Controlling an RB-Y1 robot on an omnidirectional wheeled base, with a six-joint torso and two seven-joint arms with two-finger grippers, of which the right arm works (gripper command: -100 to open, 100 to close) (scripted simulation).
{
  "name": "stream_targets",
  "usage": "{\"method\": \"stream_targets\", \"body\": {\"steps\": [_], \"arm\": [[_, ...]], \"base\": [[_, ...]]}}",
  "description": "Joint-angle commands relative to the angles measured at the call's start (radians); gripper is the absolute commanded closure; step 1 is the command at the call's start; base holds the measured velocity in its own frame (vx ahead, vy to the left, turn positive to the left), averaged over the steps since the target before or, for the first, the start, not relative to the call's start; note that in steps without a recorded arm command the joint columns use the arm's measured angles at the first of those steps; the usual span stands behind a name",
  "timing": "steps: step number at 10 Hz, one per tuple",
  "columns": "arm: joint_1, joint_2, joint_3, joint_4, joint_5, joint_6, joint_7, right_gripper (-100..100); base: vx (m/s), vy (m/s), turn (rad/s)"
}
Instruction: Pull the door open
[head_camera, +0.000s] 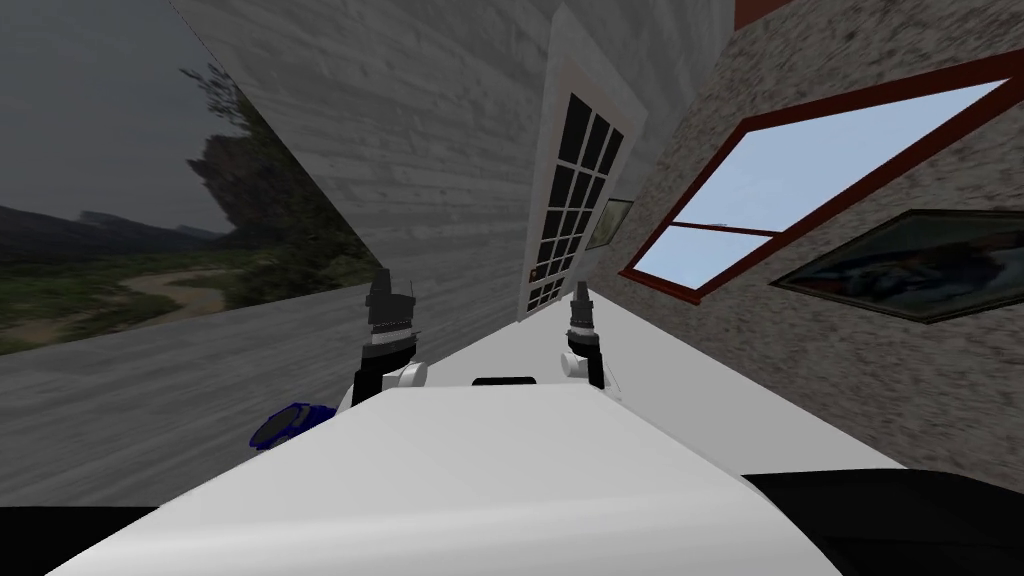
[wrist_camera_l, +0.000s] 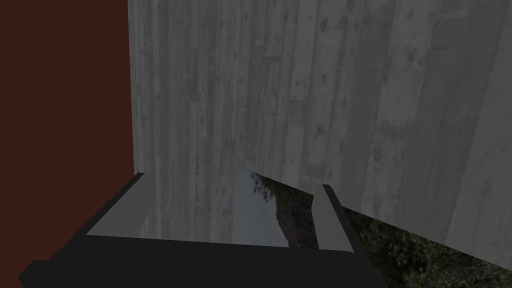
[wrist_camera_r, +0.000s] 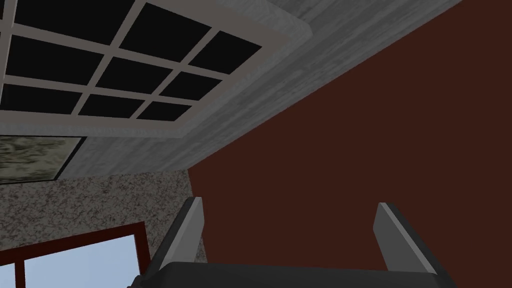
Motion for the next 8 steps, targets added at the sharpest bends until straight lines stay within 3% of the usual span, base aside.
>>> {"method": "stream_targets", "body": {"steps": [1,5,6,8], "arm": [[-0.014,-0.009,-0.003,0.050,0.000,-0.009,0.033,-100],[-0.047,-0.031,-0.007,0.166,0.002,-0.033,0.111,-100],[-0.047,-0.031,-0.007,0.174,0.002,-0.033,0.111,-100],[-0.064,-0.042,-0.009,0.236,0.003,-0.045,0.152,-100]], "base": [[0.083,-0.048,0.144],[0.088,-0.061,0.136],[0.048,-0.048,0.019],[0.055,-0.041,0.094]]}}
